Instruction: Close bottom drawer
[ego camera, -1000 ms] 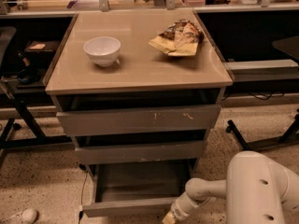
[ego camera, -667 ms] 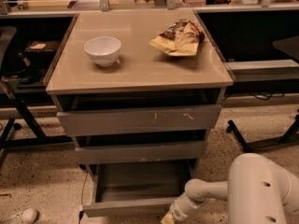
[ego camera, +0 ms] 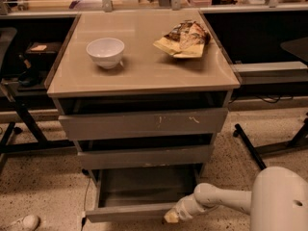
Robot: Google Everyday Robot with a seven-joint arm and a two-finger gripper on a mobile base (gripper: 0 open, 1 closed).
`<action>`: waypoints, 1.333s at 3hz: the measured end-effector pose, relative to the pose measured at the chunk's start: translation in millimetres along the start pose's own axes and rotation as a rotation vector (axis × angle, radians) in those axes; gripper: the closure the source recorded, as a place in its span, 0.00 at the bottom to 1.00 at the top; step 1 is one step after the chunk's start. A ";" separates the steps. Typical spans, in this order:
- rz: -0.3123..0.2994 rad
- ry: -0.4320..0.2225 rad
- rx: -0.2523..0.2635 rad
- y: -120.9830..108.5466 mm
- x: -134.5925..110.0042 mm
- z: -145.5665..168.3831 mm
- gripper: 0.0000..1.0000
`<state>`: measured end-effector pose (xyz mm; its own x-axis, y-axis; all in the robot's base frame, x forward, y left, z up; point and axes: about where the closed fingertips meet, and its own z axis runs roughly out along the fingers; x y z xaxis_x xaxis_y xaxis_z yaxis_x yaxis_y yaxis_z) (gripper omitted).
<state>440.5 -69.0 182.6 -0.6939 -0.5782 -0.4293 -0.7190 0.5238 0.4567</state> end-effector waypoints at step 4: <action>-0.014 -0.041 0.102 -33.7 -13.1 13.0 1.00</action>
Offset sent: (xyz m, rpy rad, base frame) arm 0.0378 -0.0108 -0.0271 -0.1174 -0.1137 -0.0457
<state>473.3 -70.9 162.7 -0.6833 -0.5606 -0.4677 -0.7274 0.5779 0.3700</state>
